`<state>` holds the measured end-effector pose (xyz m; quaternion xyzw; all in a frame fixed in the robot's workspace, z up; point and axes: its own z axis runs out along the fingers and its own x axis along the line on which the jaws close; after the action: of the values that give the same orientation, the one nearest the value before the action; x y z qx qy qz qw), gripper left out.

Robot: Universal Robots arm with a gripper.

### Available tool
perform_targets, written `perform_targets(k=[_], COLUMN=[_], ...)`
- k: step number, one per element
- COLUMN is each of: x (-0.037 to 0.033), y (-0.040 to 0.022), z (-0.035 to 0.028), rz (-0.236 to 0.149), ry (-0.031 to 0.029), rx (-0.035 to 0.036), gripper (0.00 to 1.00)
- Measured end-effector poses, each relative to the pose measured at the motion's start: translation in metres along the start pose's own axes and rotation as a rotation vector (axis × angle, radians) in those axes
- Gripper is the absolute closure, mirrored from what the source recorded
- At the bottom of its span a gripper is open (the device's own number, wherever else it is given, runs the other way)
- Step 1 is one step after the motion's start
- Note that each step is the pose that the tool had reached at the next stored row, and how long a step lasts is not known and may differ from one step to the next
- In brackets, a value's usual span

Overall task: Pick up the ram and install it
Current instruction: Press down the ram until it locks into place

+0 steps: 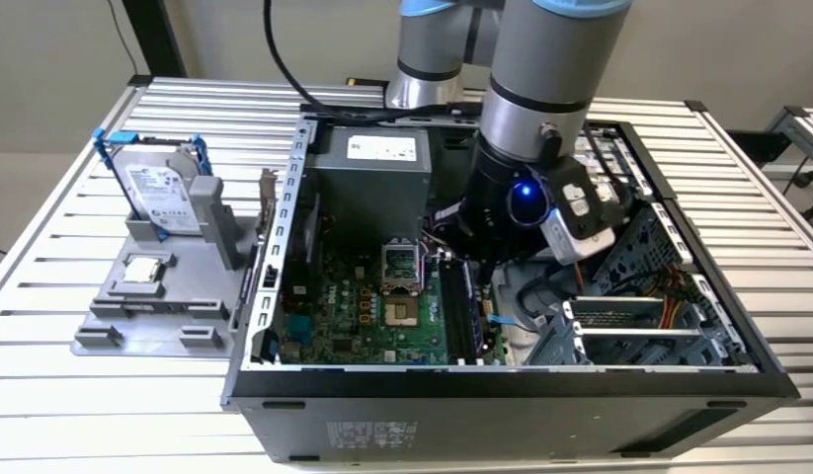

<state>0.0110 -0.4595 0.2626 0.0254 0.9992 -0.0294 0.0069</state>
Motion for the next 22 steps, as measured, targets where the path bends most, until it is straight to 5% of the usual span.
perform_targets(k=[7, 9, 11, 13, 20, 22], x=[-0.0001, -0.0002, -0.0001, 0.0, -0.0001, -0.0001], y=[-0.0004, -0.0004, -0.0004, -0.0004, -0.0004, -0.0004], z=[-0.0035, -0.0036, -0.0036, -0.0036, -0.0037, -0.0036], rz=[-0.001, -0.012, -0.023, -0.04, -0.136, -0.156], ry=[0.0004, 0.0015, 0.004, 0.005, 0.0024, 0.0014], rx=[-0.0018, -0.0127, -0.0336, -0.0468, -0.0556, -0.0629], gripper=[1.0, 1.0, 1.0, 1.0, 1.0, 1.0])
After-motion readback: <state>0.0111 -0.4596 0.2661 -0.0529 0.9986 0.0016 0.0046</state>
